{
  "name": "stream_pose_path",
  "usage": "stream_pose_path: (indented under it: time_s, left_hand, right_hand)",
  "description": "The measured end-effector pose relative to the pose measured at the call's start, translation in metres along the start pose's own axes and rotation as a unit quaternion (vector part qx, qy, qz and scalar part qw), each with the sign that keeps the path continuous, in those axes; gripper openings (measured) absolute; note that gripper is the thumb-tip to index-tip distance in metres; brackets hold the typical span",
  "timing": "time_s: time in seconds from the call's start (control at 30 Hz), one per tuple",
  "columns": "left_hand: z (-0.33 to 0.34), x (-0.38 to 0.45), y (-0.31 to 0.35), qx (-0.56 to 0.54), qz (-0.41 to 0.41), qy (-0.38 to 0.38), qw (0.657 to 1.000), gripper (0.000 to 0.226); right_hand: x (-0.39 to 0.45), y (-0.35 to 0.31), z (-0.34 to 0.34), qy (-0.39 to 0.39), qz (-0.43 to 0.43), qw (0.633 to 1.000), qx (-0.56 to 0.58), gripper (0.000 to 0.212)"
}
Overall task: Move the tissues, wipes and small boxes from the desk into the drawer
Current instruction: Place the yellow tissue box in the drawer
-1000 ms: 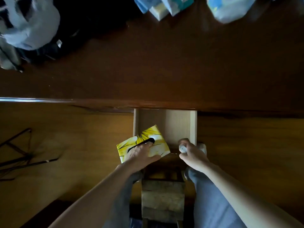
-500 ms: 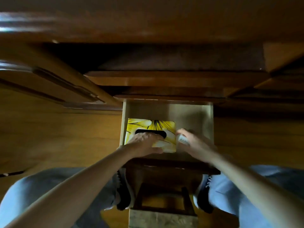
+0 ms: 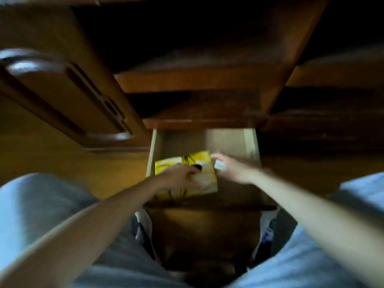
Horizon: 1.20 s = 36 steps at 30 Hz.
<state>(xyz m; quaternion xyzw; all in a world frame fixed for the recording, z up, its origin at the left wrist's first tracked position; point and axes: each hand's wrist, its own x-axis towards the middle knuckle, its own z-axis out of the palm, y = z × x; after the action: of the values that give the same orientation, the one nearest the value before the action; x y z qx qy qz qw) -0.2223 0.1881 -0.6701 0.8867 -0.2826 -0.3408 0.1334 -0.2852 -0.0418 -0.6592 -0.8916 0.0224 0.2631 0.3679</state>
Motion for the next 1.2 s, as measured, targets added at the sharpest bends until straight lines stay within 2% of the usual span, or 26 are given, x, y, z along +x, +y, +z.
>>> stream_pose_path:
  time_s: [0.1,0.2,0.3,0.4,0.47,0.57,0.63,0.67,0.73,0.77,0.8,0.87,0.93,0.97,1.07,1.13,1.2]
  left_hand:
    - [-0.008,-0.006,-0.002,-0.025,-0.011,-0.009,1.0,0.067]
    - [-0.012,-0.007,0.001,-0.083,-0.02,-0.016,0.996,0.069]
    - [-0.01,-0.004,-0.001,-0.177,-0.021,-0.038,0.983,0.056]
    - [0.003,-0.002,-0.015,-0.231,-0.016,-0.046,0.972,0.042]
    - [0.012,-0.004,-0.027,-0.238,-0.018,-0.062,0.969,0.043]
    - [0.03,-0.011,-0.046,-0.195,-0.021,-0.08,0.977,0.042]
    - [0.042,-0.016,-0.058,-0.161,-0.013,-0.046,0.986,0.032]
    - [0.045,-0.018,-0.064,-0.125,-0.017,0.006,0.992,0.03]
    - [0.044,-0.019,-0.075,-0.009,-0.028,0.165,0.986,0.033]
    - [0.041,-0.018,-0.08,0.039,-0.021,0.216,0.975,0.041]
    - [0.037,-0.014,-0.084,0.07,-0.011,0.228,0.971,0.051]
    - [0.029,-0.007,-0.092,0.101,0.001,0.156,0.983,0.063]
    - [0.029,-0.002,-0.095,0.142,-0.015,0.071,0.987,0.065]
    - [0.031,-0.001,-0.097,0.172,-0.018,0.057,0.983,0.066]
    - [0.036,-0.001,-0.099,0.259,-0.015,0.091,0.961,0.061]
    - [0.036,-0.004,-0.102,0.263,-0.044,0.118,0.956,0.056]
    - [0.039,-0.007,-0.109,0.234,-0.055,0.133,0.961,0.062]
  right_hand:
    - [0.0,0.001,-0.002,0.005,0.002,0.999,0.035,0.06]
    - [0.009,-0.002,-0.002,0.052,0.057,0.995,0.07,0.066]
    - [0.025,-0.007,0.009,0.032,0.103,0.991,0.083,0.074]
    - [0.041,-0.008,0.021,0.041,0.154,0.976,0.147,0.068]
    - [0.05,-0.006,0.029,0.032,0.177,0.968,0.173,0.063]
    - [0.056,0.0,0.052,-0.04,0.203,0.961,0.182,0.059]
    - [0.06,0.003,0.069,-0.064,0.203,0.964,0.158,0.059]
    - [0.063,0.006,0.076,-0.063,0.198,0.968,0.142,0.061]
    - [0.068,0.008,0.083,-0.058,0.205,0.968,0.13,0.068]
    - [0.07,0.008,0.084,-0.057,0.218,0.964,0.138,0.071]
    - [0.07,0.008,0.084,-0.058,0.225,0.961,0.15,0.07]
    - [0.072,0.01,0.084,-0.051,0.216,0.962,0.157,0.065]
    - [0.071,0.012,0.086,-0.035,0.202,0.965,0.161,0.062]
    - [0.071,0.012,0.088,-0.028,0.197,0.967,0.159,0.061]
    - [0.074,0.009,0.093,-0.015,0.183,0.975,0.125,0.06]
    - [0.077,0.006,0.093,-0.016,0.178,0.977,0.117,0.065]
    - [0.081,0.006,0.09,-0.033,0.194,0.973,0.122,0.071]
